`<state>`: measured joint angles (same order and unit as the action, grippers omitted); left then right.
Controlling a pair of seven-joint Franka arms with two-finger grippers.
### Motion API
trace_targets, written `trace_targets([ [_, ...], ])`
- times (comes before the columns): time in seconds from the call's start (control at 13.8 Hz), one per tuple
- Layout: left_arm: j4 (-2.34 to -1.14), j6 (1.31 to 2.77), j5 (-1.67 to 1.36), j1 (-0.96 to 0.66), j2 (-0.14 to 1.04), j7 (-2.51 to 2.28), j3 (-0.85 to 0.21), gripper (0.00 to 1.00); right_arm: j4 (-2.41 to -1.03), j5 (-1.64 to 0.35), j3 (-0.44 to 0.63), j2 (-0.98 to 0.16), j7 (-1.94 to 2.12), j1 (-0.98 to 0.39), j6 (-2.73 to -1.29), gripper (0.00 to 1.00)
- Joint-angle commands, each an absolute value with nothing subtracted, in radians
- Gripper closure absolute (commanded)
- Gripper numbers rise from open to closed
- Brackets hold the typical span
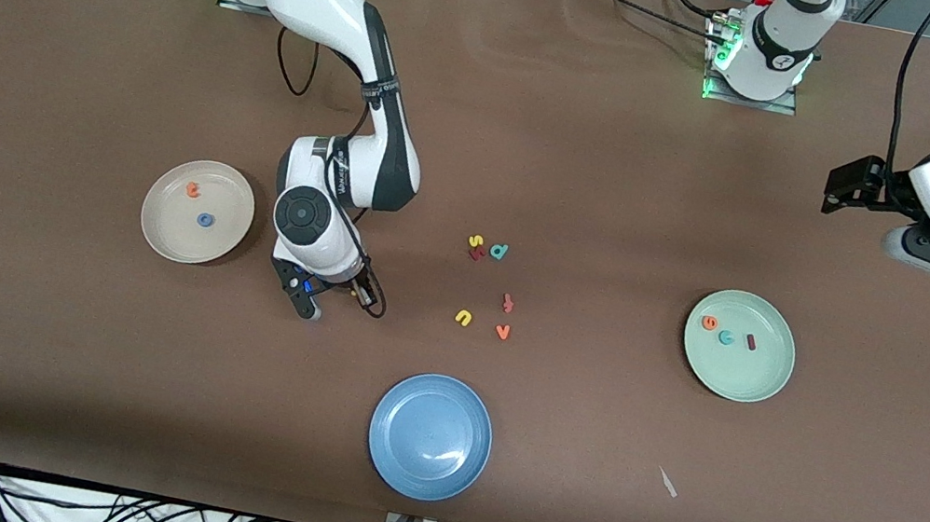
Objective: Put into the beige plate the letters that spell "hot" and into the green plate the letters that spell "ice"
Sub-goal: 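Carry the yellow u to the white plate while the left gripper withdraws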
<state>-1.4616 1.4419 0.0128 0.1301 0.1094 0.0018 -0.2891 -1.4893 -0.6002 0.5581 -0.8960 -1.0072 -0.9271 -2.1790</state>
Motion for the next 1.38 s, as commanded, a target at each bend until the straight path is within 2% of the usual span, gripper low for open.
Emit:
trace_targets([
  [0.0, -1.782, 1.629, -0.009, 0.035, -0.122, -0.002, -0.181, 0.00, -1.445, -0.511, 0.594, -0.877, -0.886, -0.934, -2.076, 1.00],
  [0.07, -1.796, 1.629, -0.009, 0.031, -0.133, -0.003, -0.157, 0.00, -1.453, -0.502, 0.612, -0.855, -0.809, -0.934, -2.050, 1.00],
  [0.22, -1.799, 1.629, -0.009, 0.023, -0.141, -0.014, -0.131, 0.00, -1.460, -0.502, 0.685, -0.828, -0.618, -0.934, -1.897, 1.00],
  [0.36, -1.778, 1.629, -0.018, 0.020, -0.123, -0.014, -0.100, 0.00, -1.536, -0.503, 0.736, -0.761, -0.464, -0.936, -1.844, 1.00],
  [0.65, -1.567, 1.531, -0.006, -0.009, 0.015, -0.012, -0.078, 0.00, -1.719, -0.502, 0.819, -0.643, -0.197, -0.937, -1.862, 1.00],
  [0.94, -1.557, 1.523, -0.008, 0.003, 0.029, -0.011, -0.078, 0.00, -1.847, -0.503, 0.882, -0.612, 0.016, -0.936, -1.946, 1.00],
  [1.23, -1.555, 1.523, -0.009, 0.000, 0.025, -0.014, -0.087, 0.00, -1.916, -0.514, 0.882, -0.629, 0.084, -0.931, -2.065, 1.00],
  [1.3, -1.554, 1.525, -0.015, 0.000, 0.026, -0.014, -0.087, 0.00, -1.913, -0.515, 0.881, -0.632, 0.084, -0.930, -2.059, 0.76],
])
